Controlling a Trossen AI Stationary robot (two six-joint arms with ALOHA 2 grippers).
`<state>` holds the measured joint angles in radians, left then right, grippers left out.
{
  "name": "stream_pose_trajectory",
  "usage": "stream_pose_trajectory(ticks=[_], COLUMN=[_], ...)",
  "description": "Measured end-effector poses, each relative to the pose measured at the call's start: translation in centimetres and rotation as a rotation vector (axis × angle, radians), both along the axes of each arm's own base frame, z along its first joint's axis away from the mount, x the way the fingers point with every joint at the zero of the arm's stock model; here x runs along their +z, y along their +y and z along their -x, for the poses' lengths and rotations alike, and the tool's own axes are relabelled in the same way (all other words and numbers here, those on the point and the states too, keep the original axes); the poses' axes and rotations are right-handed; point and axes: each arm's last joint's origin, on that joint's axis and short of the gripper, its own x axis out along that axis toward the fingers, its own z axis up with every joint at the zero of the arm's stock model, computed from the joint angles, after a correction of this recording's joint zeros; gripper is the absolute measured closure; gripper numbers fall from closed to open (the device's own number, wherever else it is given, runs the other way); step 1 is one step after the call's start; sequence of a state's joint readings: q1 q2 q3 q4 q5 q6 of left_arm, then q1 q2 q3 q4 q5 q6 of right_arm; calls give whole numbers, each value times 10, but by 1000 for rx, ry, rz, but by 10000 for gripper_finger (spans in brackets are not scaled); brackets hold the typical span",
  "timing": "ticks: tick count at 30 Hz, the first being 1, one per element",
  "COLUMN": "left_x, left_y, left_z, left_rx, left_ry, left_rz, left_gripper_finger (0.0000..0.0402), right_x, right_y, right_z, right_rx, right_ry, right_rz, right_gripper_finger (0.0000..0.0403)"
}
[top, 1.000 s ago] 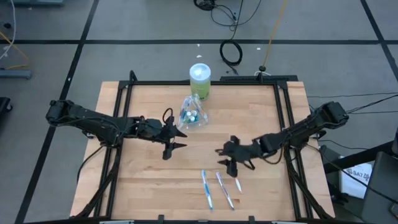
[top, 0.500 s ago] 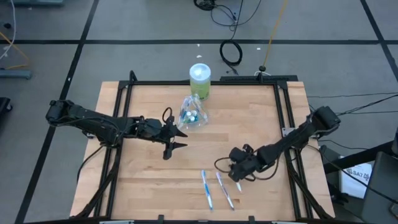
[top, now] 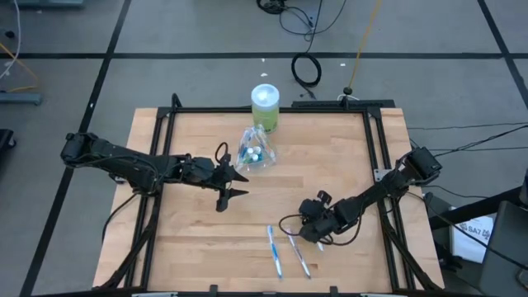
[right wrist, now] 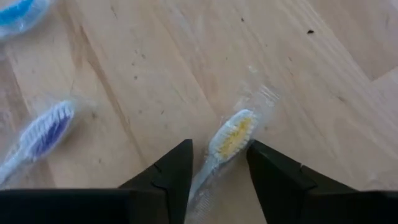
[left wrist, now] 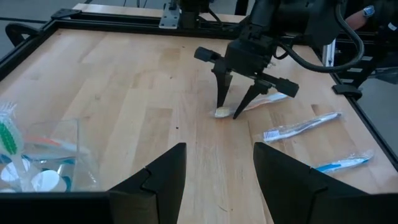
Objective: Pick & Place toothbrushing station
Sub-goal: Put the orange toothbrush into the transparent organizer
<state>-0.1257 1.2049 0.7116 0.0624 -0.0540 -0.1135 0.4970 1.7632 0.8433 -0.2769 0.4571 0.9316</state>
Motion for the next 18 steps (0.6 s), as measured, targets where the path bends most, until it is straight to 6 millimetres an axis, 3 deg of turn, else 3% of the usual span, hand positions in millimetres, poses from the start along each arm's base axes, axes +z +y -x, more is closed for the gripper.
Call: stream_pose_trajectory(ticks=[10,18], left_x=[-1,-1], left_y=[0,0], left_z=[0,0], left_rx=[-1,-1], left_ry=[7,7], left_rz=[-4,-4], left_gripper_finger=[211,210], right_x=[0,17], right_y=[-2,-9], right_z=[-5,-21], right_rx=[-69,-122], right_ry=[-55,-290], right_rz=[-32,22], right_gripper_finger=[388,385])
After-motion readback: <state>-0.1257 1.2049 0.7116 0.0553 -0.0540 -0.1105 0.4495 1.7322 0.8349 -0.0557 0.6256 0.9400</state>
